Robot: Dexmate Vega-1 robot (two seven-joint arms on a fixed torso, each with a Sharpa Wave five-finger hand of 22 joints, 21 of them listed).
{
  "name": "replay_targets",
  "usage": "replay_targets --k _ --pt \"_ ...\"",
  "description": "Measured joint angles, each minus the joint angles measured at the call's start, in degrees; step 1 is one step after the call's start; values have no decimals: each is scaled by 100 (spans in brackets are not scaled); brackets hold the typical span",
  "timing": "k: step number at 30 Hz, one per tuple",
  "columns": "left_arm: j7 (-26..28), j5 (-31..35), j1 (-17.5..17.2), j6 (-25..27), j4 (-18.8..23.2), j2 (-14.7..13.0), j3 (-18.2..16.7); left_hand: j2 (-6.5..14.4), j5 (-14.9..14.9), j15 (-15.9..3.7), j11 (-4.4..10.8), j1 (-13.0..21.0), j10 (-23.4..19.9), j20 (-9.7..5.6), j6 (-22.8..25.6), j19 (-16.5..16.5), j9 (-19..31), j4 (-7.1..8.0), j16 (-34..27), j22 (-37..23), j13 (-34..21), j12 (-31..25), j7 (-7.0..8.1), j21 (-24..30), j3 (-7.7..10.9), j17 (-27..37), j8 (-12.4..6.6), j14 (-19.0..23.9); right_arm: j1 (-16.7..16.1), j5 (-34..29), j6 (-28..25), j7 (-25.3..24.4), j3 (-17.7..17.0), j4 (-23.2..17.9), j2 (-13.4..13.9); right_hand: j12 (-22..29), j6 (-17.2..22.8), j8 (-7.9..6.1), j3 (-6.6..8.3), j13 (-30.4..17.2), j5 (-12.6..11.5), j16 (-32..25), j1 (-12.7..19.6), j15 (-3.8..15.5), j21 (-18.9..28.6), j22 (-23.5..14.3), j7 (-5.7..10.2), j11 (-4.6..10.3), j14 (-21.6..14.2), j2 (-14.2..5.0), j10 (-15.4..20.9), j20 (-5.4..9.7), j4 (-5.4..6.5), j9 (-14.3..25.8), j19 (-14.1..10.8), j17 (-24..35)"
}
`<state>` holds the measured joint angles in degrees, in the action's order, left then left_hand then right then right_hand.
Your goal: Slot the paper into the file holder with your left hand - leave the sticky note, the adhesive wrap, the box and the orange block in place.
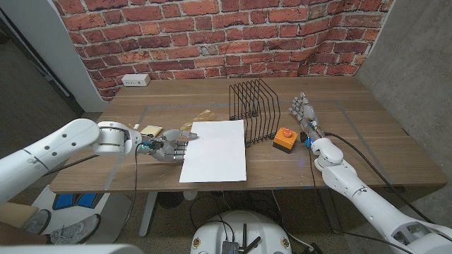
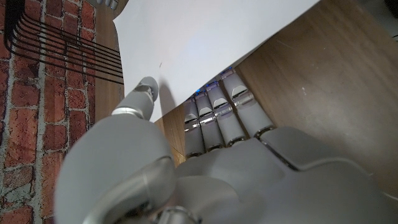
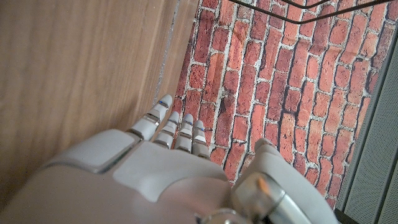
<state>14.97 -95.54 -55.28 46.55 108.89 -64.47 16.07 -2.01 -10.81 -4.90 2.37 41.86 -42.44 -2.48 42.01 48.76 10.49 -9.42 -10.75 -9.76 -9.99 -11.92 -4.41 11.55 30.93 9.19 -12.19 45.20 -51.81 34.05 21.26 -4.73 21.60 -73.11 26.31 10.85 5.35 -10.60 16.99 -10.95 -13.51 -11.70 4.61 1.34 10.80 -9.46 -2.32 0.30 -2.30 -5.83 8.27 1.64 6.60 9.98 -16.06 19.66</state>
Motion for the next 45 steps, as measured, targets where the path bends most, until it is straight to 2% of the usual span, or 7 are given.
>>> replay_targets --k 6,23,35,45 --pt "5 19 -5 6 -3 23 -2 61 0 -74 116 -13 -292 -168 271 171 7 -22 0 0 0 0 61 43 71 -14 -43 256 -18 -3 0 -10 -2 -14 0 0 0 0 0 0 0 0 0 0 0 0 0 0 0 0 0 0 0 0 0 0" --pt "78 82 -129 -74 84 52 -99 183 1 -279 390 -61 -938 -420 909 668 6 -10 0 1 0 0 228 122 329 -13 -44 886 -111 -7 6 -55 -16 -104 5 0 47 0 0 0 0 0 0 0 0 0 -6 0 0 0 0 0 0 0 0 -27" --pt "148 83 -221 -146 164 52 -163 301 1 -362 467 -75 -1259 -521 1212 874 5 -48 0 1 0 1 305 161 474 -13 -43 1157 -174 8 24 -61 -30 -159 20 0 47 0 21 0 0 0 0 0 0 0 -6 0 0 0 0 0 21 0 0 -26" --pt "212 69 -317 -229 236 51 -213 414 1 -431 492 -7 -1333 -593 1471 966 5 -58 4 2 11 1 452 160 620 0 -43 1306 -137 48 25 -19 -44 -127 29 0 47 0 21 0 0 0 -25 0 0 0 -6 0 0 26 0 0 21 0 0 -53"
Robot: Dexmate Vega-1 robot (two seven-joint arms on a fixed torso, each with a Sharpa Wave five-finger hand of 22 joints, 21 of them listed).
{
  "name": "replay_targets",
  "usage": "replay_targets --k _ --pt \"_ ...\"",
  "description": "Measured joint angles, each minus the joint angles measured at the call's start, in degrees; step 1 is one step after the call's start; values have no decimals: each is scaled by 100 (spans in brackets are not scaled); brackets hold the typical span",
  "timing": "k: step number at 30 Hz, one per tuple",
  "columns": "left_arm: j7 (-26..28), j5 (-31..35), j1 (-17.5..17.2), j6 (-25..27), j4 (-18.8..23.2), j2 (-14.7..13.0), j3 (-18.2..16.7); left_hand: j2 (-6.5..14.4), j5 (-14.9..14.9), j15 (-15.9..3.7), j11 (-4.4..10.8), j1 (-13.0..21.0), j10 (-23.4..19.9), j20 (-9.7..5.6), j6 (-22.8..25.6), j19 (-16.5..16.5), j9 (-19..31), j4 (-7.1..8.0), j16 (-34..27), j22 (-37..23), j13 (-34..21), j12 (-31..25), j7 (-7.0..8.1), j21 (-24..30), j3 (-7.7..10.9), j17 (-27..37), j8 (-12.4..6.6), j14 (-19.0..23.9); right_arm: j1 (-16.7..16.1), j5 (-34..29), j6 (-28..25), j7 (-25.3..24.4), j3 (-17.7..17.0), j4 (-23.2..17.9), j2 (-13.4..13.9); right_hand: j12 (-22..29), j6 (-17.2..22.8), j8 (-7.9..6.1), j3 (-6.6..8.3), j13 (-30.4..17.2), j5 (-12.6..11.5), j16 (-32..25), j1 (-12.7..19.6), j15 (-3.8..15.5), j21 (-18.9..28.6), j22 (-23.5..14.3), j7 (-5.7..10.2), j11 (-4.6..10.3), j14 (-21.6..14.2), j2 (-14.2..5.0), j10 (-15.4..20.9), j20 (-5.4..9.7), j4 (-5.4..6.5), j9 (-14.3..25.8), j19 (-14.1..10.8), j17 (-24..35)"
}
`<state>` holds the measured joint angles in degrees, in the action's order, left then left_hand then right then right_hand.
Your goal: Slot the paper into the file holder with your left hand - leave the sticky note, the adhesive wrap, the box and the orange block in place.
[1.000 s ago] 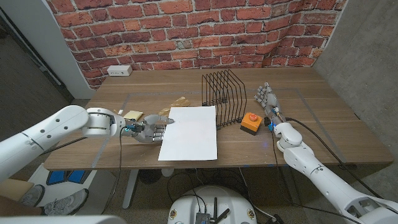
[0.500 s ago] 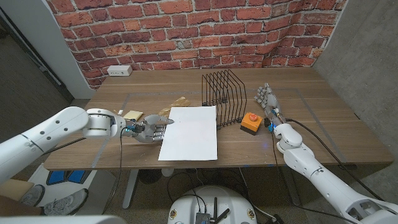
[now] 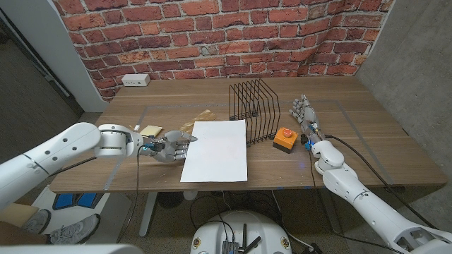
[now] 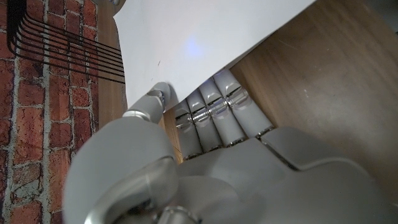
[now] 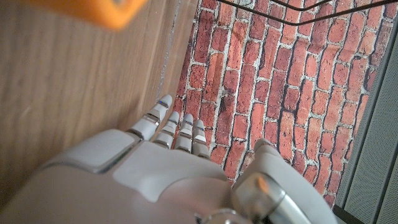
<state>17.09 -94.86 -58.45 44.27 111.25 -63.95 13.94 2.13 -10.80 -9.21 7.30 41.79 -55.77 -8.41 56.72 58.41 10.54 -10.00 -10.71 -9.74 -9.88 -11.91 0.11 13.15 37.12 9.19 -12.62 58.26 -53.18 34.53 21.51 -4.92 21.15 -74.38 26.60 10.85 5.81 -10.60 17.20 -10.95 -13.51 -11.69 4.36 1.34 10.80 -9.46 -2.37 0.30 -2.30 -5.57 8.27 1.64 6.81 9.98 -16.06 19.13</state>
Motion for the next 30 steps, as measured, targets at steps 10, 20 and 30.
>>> replay_targets --k 10,20,30 --pt "36 2 -67 -86 57 0 -43 75 0 -40 61 15 -237 -42 138 -5 27 -20 40 0 -14 0 79 0 138 2 1 82 111 30 0 88 -2 121 -18 0 0 0 24 0 0 0 -6 0 0 0 0 0 0 6 0 0 -22 0 0 0" --pt "69 25 -126 -169 124 -12 -110 128 0 -61 59 22 -299 -42 165 -6 28 -20 40 -28 -13 1 105 -1 186 3 1 123 177 54 1 157 -2 208 -40 0 0 0 24 0 0 0 -6 0 0 0 0 -31 0 6 31 -32 -22 0 -32 -26" --pt "85 47 -191 -244 192 -61 -210 129 1 -61 38 24 -321 -41 164 -6 28 -28 58 -28 -13 27 105 -27 241 3 43 122 193 62 39 198 2 262 -55 0 0 0 44 0 0 0 -6 0 0 0 0 -31 0 6 31 -31 -3 0 -31 -26"
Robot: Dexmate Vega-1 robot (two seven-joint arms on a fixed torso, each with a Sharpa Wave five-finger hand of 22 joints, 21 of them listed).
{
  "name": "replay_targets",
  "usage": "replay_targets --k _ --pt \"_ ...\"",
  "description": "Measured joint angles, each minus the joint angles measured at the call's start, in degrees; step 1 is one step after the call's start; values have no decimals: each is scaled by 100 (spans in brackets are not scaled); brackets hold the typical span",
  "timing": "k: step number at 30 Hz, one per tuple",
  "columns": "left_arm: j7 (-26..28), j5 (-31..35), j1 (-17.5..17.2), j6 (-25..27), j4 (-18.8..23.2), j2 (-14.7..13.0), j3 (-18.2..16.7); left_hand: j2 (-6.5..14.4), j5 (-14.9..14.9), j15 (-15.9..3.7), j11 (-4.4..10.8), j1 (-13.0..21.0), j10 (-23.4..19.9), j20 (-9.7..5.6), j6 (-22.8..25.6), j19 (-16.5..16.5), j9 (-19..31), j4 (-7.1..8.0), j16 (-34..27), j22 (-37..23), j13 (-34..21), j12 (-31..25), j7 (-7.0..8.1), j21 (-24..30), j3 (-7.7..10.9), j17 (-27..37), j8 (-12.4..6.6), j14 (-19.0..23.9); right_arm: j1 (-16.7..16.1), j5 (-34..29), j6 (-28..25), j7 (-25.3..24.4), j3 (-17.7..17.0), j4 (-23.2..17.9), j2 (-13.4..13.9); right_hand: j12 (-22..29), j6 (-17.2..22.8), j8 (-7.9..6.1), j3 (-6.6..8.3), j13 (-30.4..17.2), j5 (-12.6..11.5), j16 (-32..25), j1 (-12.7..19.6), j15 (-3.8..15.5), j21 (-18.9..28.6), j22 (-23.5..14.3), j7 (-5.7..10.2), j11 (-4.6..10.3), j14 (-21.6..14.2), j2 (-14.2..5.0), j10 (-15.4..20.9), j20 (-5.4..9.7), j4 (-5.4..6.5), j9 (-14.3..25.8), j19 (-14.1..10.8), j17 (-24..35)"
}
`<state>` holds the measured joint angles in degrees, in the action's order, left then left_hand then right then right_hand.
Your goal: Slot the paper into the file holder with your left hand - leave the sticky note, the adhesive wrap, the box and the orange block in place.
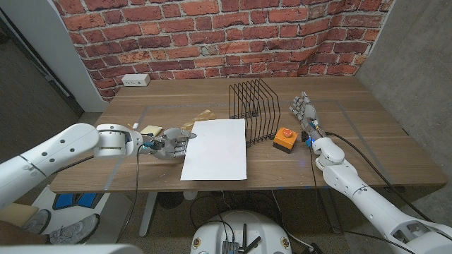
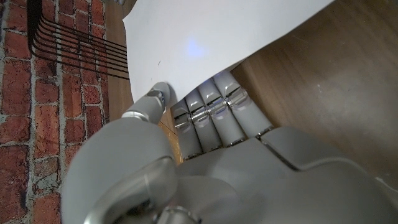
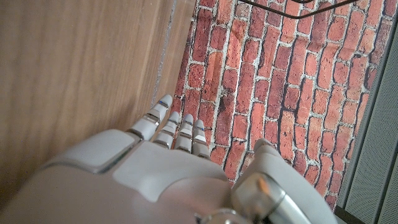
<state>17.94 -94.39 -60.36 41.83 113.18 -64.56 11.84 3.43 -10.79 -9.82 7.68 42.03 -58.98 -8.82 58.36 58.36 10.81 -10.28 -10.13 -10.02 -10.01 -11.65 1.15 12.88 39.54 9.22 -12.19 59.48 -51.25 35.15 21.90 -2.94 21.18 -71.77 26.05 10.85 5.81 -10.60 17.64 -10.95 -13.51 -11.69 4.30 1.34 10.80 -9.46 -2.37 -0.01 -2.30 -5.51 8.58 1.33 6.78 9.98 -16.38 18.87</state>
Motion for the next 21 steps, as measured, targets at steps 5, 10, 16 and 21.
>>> replay_targets --k 5,10,16,21 --pt "13 32 -40 -39 55 -42 -65 28 0 0 0 28 0 -11 0 -12 0 0 4 0 0 22 0 0 48 0 0 0 0 0 16 10 6 15 -5 0 0 0 0 0 0 0 0 0 0 0 0 0 0 0 0 0 0 0 0 0" --pt "19 95 -66 -68 113 -94 -119 53 1 0 2 8 -2 -13 -1 -14 28 16 4 0 1 44 0 0 64 0 36 0 0 0 24 13 9 15 -5 0 0 0 0 0 0 0 0 0 0 0 0 0 0 0 0 0 0 0 0 1" --pt "-27 199 -52 -72 165 -152 -157 76 3 0 1 27 -60 -13 -1 -14 28 -1 4 0 1 45 0 0 95 0 44 -1 -6 0 33 17 11 14 -5 0 21 0 0 0 0 0 0 0 0 0 -21 0 0 0 0 0 0 0 0 1" --pt "-115 305 -31 -89 204 -191 -194 96 3 0 1 6 -60 -23 -1 -25 28 15 4 0 1 45 0 0 111 -1 44 -1 -6 0 38 27 13 13 -5 0 21 0 0 0 0 0 -1 0 0 0 -21 0 0 -2 0 0 -1 0 0 -21"
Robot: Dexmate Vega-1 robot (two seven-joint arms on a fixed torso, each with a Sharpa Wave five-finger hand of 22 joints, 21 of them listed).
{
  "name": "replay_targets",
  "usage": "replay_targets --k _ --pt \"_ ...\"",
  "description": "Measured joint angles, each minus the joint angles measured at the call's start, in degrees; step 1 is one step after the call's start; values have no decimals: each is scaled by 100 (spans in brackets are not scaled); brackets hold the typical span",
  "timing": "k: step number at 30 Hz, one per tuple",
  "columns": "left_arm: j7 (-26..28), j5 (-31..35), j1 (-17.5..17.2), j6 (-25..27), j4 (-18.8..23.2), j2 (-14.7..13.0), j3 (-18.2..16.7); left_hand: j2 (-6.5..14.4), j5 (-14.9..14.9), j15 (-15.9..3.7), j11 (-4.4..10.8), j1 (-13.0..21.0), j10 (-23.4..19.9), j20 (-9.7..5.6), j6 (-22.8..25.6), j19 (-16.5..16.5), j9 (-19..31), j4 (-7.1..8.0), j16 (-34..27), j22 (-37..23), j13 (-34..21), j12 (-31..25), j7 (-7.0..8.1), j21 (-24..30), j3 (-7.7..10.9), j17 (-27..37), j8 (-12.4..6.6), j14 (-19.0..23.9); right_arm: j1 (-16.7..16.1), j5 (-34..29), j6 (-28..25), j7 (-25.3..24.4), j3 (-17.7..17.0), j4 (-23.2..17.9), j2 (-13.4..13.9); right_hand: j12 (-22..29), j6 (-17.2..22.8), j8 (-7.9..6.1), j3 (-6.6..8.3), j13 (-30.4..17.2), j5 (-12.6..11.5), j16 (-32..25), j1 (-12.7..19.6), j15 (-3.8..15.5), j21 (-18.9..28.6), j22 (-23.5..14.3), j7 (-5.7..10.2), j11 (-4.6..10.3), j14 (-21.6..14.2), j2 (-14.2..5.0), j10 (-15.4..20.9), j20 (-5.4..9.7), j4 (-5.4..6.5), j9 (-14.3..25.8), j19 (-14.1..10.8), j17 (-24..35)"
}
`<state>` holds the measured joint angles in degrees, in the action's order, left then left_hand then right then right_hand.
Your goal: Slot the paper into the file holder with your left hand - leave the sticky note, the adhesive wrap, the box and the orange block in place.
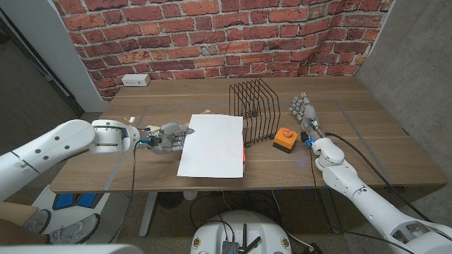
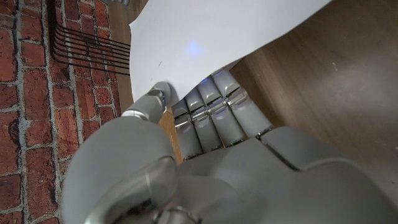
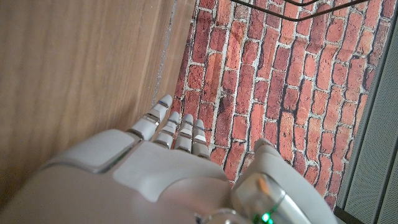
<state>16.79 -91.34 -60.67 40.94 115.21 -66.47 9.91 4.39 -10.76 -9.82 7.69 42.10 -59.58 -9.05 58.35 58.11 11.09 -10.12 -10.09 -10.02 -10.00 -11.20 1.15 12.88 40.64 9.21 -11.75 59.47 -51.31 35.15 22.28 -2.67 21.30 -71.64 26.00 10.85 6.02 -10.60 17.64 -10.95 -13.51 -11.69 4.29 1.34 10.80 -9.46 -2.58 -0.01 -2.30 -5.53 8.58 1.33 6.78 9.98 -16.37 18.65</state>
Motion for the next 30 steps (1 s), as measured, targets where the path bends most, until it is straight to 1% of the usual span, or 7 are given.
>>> replay_targets --k 3,5,9,14,19,30 --pt "-46 64 28 0 19 -29 -6 0 0 0 0 0 0 -8 0 -8 0 0 0 0 0 0 0 0 0 0 0 0 0 -1 1 7 1 0 1 0 0 0 0 0 0 0 -14 0 0 0 0 0 0 -14 0 0 0 0 0 -6" --pt "-100 143 65 10 36 -61 -11 0 0 0 0 0 0 -8 -29 -8 0 0 0 0 0 0 -28 0 0 0 0 0 2 -1 1 12 2 0 1 0 0 0 0 0 0 0 -14 0 0 0 0 0 0 -14 0 0 0 0 0 -6" --pt "-188 298 144 67 73 -131 -11 0 0 0 -1 0 0 -8 -29 -8 -1 15 0 0 1 0 -28 0 16 0 0 0 6 0 2 26 4 0 2 0 0 0 0 0 0 0 -14 -7 0 0 0 0 -7 -14 0 0 0 0 0 -6" --pt "-299 513 282 143 134 -216 12 30 1 0 -1 -31 1 13 -49 -30 25 -16 10 0 1 40 -7 -44 47 0 45 0 17 0 4 39 6 3 2 0 20 0 0 0 0 0 -14 -22 0 0 20 0 -22 -13 0 31 0 0 -31 -6" --pt "-372 666 373 197 169 -264 42 30 1 0 -1 -31 1 -9 -49 -52 25 -16 41 1 1 40 -7 -45 47 -1 45 0 27 2 12 51 7 25 -2 0 20 0 0 0 0 0 -14 -21 0 0 20 0 -21 -14 0 31 0 0 -31 -6" --pt "-604 1275 887 597 311 -431 289 46 1 0 -1 -47 1 13 -66 -91 25 0 44 1 -29 40 -24 -45 63 -1 45 0 62 15 29 80 12 97 -32 0 20 0 26 0 0 0 -44 -21 0 0 20 0 -21 17 0 31 5 0 -31 -5"
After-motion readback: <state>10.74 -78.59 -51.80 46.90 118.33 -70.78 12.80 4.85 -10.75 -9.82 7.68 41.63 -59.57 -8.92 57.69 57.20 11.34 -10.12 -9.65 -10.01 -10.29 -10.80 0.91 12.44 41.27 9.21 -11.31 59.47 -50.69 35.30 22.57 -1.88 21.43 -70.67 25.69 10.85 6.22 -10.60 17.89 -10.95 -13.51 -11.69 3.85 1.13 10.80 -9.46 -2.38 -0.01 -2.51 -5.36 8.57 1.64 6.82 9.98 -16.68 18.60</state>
